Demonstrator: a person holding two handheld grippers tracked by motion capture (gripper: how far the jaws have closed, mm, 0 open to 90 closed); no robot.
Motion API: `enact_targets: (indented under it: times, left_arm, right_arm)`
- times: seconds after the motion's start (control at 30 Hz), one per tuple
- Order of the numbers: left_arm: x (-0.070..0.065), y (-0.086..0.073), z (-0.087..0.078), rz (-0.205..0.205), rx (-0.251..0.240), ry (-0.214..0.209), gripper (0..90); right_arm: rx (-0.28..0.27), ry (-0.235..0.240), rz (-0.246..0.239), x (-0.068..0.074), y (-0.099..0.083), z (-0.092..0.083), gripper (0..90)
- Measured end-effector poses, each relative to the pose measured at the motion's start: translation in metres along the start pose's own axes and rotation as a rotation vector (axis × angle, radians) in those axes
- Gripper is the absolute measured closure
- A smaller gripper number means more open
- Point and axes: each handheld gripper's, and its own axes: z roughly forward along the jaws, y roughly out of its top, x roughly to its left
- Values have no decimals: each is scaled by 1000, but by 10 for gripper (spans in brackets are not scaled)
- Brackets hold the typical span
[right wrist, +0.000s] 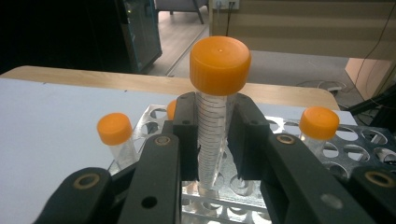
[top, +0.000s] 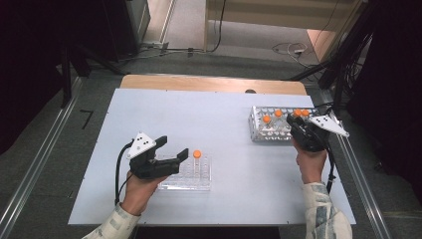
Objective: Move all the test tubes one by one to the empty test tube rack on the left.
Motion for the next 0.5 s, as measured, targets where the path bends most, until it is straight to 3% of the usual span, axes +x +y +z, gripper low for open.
enact_targets:
  times: [0.3, 0.5]
  left_arm:
    - [-1, 0, -1, -1, -2, 0, 146]
    - [-1, 1, -1, 3, -3, -2, 147]
  right_arm:
    - [-10, 36, -23, 8, 6, -22, 722]
    - [14, 64, -36, 15, 4, -31, 722]
